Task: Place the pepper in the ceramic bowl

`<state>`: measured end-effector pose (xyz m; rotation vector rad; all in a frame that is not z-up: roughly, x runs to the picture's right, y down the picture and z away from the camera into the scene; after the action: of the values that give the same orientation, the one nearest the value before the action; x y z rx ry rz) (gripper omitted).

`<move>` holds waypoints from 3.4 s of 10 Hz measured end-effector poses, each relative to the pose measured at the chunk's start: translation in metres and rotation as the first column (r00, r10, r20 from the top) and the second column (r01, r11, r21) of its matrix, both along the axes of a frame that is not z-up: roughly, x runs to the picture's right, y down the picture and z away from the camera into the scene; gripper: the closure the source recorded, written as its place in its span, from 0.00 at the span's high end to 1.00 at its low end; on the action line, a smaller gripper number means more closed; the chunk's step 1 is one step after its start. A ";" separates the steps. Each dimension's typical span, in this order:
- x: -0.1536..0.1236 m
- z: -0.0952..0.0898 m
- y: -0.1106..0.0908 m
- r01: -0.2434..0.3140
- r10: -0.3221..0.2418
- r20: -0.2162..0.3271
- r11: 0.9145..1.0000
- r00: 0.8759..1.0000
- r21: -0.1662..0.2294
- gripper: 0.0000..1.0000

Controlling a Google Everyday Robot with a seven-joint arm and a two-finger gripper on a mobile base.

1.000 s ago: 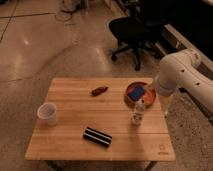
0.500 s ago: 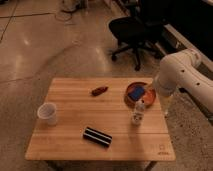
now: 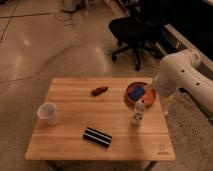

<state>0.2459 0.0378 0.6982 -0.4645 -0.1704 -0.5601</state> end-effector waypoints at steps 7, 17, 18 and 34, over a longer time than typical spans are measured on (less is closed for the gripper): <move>-0.002 0.000 0.000 0.002 -0.002 0.002 1.000 1.000 0.000 0.80; -0.091 0.014 -0.044 0.210 -0.205 0.111 0.977 0.972 -0.035 0.80; -0.111 0.021 -0.049 0.241 -0.236 0.124 0.970 0.964 -0.027 0.80; -0.314 0.209 0.005 0.376 -0.333 0.233 0.909 0.914 -0.178 0.80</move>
<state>-0.0681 0.0424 0.9068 -0.6624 -0.3453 -0.9556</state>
